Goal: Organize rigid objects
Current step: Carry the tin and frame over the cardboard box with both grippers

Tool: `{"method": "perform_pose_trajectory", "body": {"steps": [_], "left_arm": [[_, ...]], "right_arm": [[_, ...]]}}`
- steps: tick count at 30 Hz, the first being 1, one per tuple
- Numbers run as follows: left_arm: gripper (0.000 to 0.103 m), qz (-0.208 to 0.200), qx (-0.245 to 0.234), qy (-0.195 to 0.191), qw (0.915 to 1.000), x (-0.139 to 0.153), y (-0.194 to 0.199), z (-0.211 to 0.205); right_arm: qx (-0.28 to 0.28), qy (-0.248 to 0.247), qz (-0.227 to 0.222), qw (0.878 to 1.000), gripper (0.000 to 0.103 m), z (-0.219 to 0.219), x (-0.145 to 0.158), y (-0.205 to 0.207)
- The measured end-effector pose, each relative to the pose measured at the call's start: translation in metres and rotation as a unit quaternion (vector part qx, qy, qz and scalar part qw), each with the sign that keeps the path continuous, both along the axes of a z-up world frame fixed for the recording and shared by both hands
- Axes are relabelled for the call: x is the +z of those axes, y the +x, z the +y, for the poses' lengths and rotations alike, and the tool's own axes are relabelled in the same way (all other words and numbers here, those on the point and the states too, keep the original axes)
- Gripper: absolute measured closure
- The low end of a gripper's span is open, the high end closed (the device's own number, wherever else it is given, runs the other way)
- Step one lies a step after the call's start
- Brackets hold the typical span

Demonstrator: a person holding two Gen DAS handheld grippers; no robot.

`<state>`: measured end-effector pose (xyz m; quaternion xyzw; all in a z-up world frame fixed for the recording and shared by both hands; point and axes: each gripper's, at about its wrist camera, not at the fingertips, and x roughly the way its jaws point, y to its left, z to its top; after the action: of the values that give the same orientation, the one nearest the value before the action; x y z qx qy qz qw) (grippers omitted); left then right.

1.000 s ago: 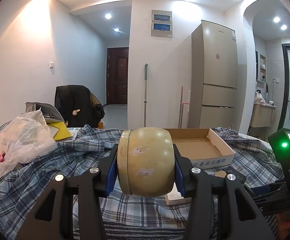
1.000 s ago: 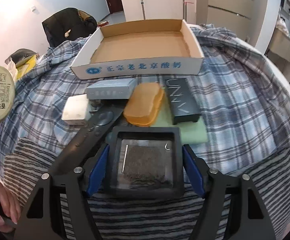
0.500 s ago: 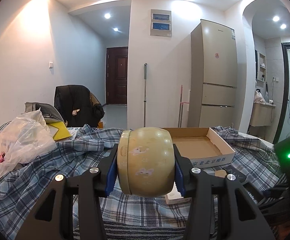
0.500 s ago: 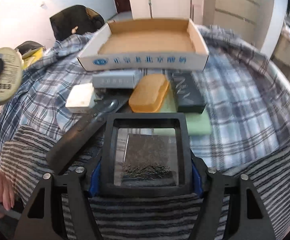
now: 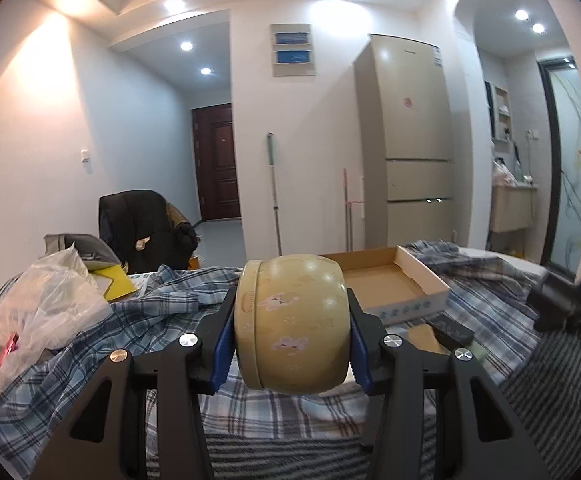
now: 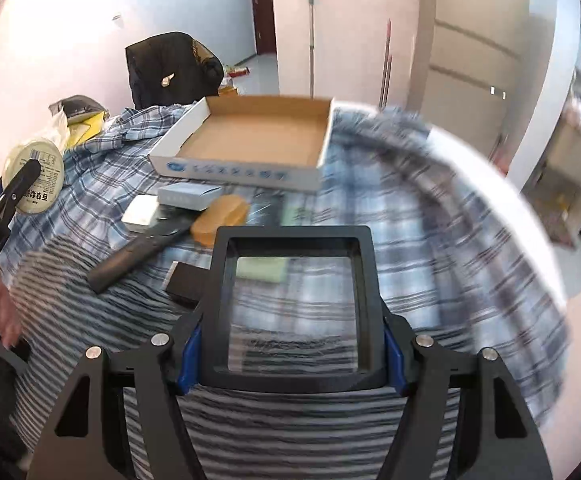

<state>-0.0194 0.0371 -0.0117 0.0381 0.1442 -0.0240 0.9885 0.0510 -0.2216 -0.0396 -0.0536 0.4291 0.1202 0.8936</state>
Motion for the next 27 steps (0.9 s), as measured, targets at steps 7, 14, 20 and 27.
{"method": "perform_pose_trajectory", "body": {"steps": [7, 14, 20, 27], "left_arm": [[0.053, 0.062, 0.004, -0.074, 0.9953, 0.021, 0.016, 0.010], [0.053, 0.015, 0.015, -0.069, 0.9974, 0.079, 0.040, 0.007], [0.053, 0.005, -0.001, -0.079, 0.9968, 0.114, 0.081, -0.011], [0.053, 0.000, 0.000, -0.048, 0.9988, 0.121, 0.129, -0.031]], "right_arm": [[-0.008, 0.019, -0.078, 0.997, 0.035, -0.041, 0.036, 0.009], [0.023, 0.085, -0.119, 0.989, 0.035, -0.049, 0.068, 0.039], [0.033, 0.080, -0.148, 0.985, 0.035, -0.030, 0.097, 0.077], [0.030, 0.120, -0.170, 0.978, 0.035, -0.004, 0.112, 0.115]]}}
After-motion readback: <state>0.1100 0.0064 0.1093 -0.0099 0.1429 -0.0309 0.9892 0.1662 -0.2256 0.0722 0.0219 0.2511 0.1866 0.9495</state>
